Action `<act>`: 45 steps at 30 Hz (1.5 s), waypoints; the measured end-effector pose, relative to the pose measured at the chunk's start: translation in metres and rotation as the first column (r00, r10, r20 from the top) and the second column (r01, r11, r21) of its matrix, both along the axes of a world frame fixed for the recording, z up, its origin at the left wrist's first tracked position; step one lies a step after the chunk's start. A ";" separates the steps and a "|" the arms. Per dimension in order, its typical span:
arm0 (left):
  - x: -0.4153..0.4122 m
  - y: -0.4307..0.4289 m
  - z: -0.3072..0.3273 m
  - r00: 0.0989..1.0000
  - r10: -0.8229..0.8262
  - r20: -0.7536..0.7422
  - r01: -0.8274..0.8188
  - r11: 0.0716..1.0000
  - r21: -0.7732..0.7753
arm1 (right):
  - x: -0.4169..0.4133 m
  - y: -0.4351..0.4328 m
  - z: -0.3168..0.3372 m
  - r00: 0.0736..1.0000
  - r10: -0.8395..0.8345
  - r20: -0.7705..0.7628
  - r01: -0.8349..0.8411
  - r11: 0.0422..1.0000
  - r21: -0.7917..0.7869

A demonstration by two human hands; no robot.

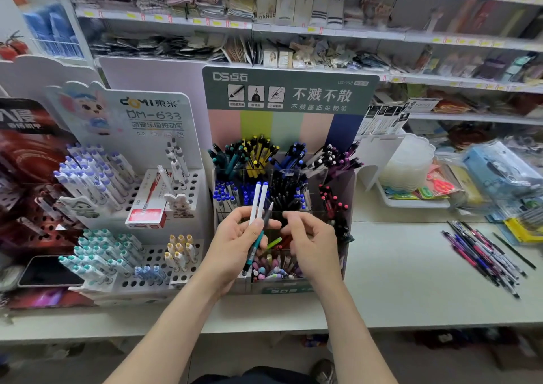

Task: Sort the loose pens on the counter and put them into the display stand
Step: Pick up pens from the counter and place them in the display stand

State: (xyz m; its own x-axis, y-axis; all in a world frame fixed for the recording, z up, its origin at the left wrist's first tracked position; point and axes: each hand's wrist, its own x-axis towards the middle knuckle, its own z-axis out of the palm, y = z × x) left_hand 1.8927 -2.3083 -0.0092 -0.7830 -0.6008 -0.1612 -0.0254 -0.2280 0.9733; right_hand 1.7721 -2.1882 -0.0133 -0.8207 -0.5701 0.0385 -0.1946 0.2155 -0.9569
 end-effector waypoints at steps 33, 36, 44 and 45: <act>-0.017 -0.029 0.039 0.695 0.693 0.191 -0.466 0.637 -0.613 | -0.056 -0.105 0.083 0.818 0.258 -0.513 -0.280 0.959 0.036; -0.012 -0.031 0.033 0.648 0.730 0.218 -0.488 0.617 -0.617 | -0.064 -0.130 0.094 0.793 0.328 -0.514 -0.328 0.940 0.093; -0.003 -0.039 0.027 0.666 0.703 0.249 -0.413 0.627 -0.661 | -0.056 -0.166 0.084 0.526 0.507 -0.683 -0.470 0.842 0.263; -0.003 -0.040 0.026 0.675 0.695 0.250 -0.409 0.633 -0.657 | -0.056 -0.167 0.081 0.502 0.510 -0.699 -0.461 0.841 0.282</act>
